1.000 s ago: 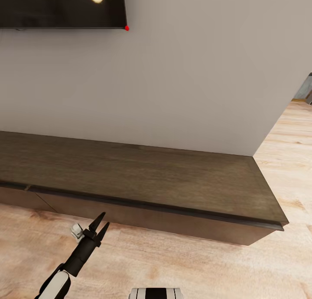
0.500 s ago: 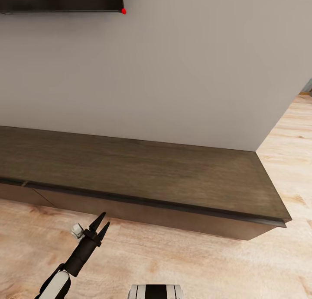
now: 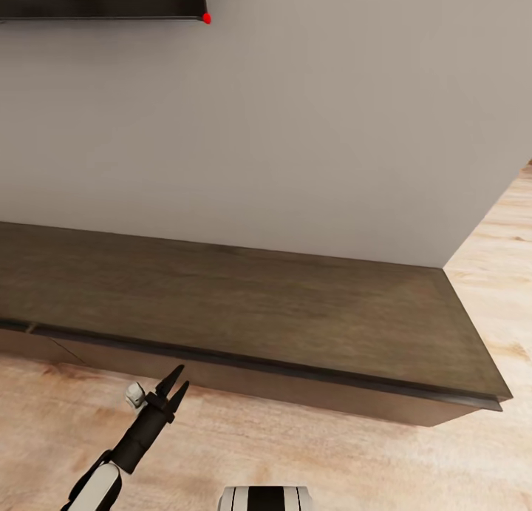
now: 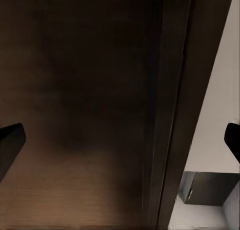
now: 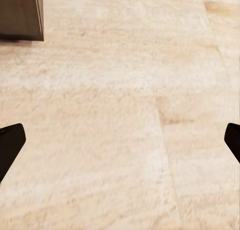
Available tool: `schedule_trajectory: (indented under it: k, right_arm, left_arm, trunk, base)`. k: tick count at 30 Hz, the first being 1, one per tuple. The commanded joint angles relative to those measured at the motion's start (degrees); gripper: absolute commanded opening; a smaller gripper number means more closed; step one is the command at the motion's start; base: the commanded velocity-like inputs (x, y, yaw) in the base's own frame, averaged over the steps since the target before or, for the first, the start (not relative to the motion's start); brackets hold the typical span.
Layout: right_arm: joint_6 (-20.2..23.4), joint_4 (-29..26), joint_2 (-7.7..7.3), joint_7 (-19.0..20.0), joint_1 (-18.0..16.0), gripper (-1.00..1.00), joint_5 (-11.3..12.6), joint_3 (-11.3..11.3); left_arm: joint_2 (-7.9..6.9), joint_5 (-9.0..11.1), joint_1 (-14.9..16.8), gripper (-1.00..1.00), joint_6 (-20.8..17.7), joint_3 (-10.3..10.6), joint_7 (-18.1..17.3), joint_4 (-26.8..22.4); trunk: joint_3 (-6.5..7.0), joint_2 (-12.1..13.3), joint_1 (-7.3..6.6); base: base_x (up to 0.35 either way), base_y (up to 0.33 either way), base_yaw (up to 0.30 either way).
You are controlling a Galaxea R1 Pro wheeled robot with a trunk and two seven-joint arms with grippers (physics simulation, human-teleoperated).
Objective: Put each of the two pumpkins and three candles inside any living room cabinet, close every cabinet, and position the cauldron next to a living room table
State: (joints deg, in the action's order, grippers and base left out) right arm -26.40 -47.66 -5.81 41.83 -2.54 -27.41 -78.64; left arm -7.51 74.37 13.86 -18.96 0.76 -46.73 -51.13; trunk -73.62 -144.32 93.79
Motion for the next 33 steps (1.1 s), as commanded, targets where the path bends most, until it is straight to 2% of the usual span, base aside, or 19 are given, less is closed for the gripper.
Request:
schedule_trajectory:
  k: [1, 9, 20, 26, 33]
  right_arm:
    - [-0.32, -0.03, 0.00, 0.26, -0.09, 1.00, -0.45, -0.30]
    - [-0.32, -0.02, 0.00, 0.16, -0.09, 1.00, -0.51, -0.29]
    - [-0.35, 0.00, 0.00, -0.06, -0.09, 1.00, -0.60, -0.29]
    - [-0.39, 0.01, 0.00, -0.12, -0.09, 1.00, -0.56, -0.29]
    - [-0.40, 0.00, 0.00, -0.16, -0.09, 1.00, -0.50, -0.37]
  left_arm:
    - [0.02, 0.28, 0.02, 1.00, -0.56, 0.07, -0.08, 0.03]
    - [0.60, -1.05, 0.02, 1.00, -0.55, 0.07, -0.79, 0.01]
    - [0.59, -1.16, 0.02, 1.00, -0.49, 0.09, -2.78, -0.41]
    - [0.70, -1.23, 0.02, 1.00, -0.46, 0.05, -2.63, -0.33]
    - [0.95, -1.25, 0.02, 1.00, 1.74, 0.11, -2.58, 0.20]
  trunk:
    - [-0.04, -0.01, -0.01]
    - [-0.04, -0.01, -0.01]
    - [-0.04, -0.01, -0.01]
    - [-0.04, -0.01, -0.01]
    - [-0.04, -0.01, -0.01]
  base:
    - [0.032, 0.000, 0.000]
    - [0.010, 0.000, 0.000]
    - [0.000, 0.000, 0.000]
    - [0.001, 0.000, 0.000]
    - [0.131, 0.000, 0.000]
